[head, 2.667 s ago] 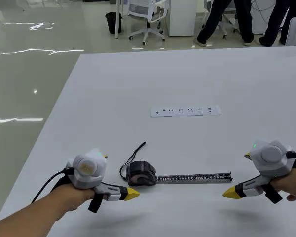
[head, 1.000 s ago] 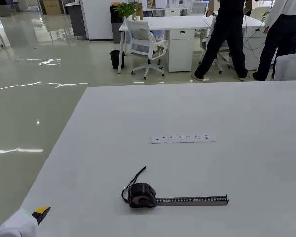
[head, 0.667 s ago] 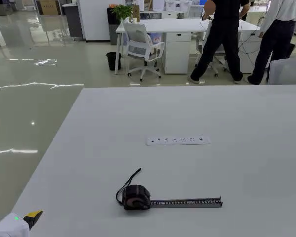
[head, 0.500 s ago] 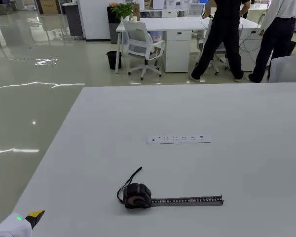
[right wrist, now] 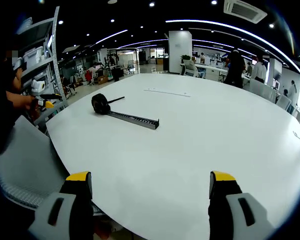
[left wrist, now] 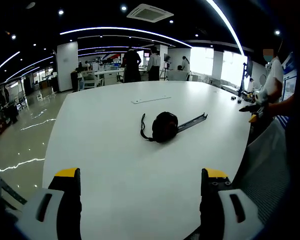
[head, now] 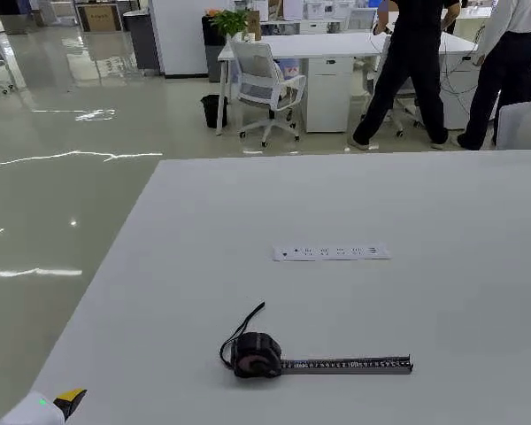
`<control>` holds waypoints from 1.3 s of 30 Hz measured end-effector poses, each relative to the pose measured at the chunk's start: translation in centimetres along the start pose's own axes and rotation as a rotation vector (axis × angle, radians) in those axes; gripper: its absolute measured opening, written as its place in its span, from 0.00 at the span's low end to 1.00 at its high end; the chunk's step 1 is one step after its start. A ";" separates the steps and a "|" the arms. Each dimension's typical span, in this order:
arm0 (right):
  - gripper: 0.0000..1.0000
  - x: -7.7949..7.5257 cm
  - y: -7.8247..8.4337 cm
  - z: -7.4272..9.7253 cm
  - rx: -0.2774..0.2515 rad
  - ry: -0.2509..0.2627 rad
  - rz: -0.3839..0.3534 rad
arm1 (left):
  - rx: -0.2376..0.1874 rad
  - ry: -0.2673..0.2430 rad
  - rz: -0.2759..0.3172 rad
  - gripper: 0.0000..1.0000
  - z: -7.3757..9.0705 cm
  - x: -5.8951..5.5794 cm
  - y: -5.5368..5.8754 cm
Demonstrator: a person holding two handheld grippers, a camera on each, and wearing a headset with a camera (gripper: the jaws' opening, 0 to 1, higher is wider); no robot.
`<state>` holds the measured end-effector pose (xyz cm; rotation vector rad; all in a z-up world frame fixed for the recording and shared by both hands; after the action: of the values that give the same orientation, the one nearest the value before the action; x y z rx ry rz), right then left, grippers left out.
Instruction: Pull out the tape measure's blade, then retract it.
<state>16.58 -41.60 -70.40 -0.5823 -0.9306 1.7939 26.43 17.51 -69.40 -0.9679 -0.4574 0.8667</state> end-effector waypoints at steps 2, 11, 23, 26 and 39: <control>1.00 0.0 -0.1 -0.1 0.001 0.001 0.002 | 0.001 0.002 -0.004 0.99 0.0 -0.2 -0.2; 1.00 -0.1 0.2 -0.4 0.008 -0.011 0.013 | 0.012 0.023 -0.034 0.99 -0.9 -1.6 -1.0; 1.00 0.6 -0.4 -1.2 0.011 -0.023 0.034 | 0.042 0.086 -0.093 0.97 -2.8 -2.0 -2.0; 0.99 1.0 -0.8 -1.8 0.014 -0.035 0.050 | 0.054 0.095 -0.115 0.96 -3.8 -2.2 -2.5; 0.95 1.8 -2.9 -4.5 0.001 -0.054 0.077 | 0.082 0.008 -0.028 0.97 -7.6 -2.9 -3.2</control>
<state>20.83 -37.88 -70.67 -0.5792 -0.9550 1.8870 31.28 10.33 -70.43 -0.8873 -0.4244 0.8494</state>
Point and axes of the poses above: the centre of the closed fingertips' face, and the gripper's own axes: z roughly backward along the fingers, x roughly to its left, y roughly out of its underside, the point moved 7 cm from there along z, roughly backward along the fingers, and after that the axes turned 2 degrees about y, right-handed, at the moved point
